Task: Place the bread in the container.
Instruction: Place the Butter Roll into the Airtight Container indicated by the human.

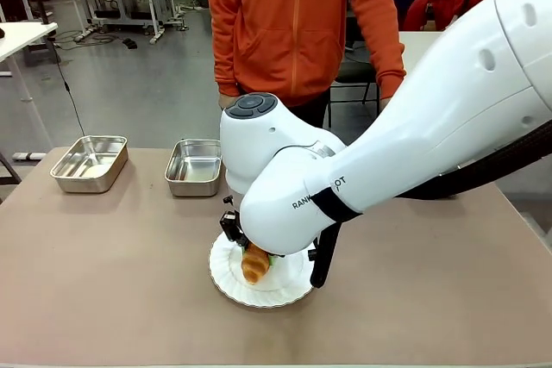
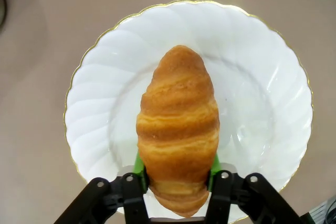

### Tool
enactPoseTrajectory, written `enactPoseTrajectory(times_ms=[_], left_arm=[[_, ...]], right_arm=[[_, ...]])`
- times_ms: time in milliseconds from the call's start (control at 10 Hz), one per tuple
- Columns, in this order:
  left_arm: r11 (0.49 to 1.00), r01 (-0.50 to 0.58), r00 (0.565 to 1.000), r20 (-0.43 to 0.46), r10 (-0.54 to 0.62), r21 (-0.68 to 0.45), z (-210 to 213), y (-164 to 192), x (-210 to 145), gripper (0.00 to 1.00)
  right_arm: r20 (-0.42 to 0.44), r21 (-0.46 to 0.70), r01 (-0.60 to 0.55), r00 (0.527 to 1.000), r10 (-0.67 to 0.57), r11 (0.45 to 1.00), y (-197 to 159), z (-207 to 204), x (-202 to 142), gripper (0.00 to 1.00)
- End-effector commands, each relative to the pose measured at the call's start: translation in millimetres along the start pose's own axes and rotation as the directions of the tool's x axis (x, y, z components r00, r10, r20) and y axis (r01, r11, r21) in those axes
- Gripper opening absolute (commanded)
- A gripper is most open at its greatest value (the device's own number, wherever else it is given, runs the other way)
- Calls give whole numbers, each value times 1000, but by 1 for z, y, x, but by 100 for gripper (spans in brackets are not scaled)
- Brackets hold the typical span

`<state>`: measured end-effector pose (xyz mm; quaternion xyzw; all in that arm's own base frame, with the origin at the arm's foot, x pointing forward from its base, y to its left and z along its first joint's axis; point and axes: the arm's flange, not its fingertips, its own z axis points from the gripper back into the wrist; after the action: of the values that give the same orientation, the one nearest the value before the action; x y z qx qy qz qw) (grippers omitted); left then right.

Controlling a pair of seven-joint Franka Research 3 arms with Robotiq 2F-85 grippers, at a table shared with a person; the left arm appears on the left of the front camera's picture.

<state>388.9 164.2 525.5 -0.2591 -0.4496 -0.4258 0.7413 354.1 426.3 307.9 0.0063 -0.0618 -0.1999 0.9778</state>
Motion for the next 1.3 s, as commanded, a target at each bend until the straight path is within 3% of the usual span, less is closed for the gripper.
enactPoseTrajectory(times_ms=[0,100,300,500,800,1200], left_arm=[[1000,13,1000,16,-13,-4,1,-1,1,100],[1000,13,1000,16,-13,-4,1,-1,1,100],[1000,13,1000,16,-13,-4,1,-1,1,100],[1000,13,1000,16,-13,-4,1,-1,1,100],[1000,13,1000,16,-13,-4,1,-1,1,100],[1000,13,1000,16,-13,-4,1,-1,1,100]], right_arm=[[-49,-49,-39,998,36,998,-3,-3,10,29],[0,0,0,1000,0,1000,0,0,0,29],[0,0,0,1000,0,1000,0,0,0,29],[21,19,-82,996,82,996,1,24,6,29],[13,23,-147,989,147,989,-28,116,45,29],[-63,42,-275,959,277,961,-96,208,136,29]])
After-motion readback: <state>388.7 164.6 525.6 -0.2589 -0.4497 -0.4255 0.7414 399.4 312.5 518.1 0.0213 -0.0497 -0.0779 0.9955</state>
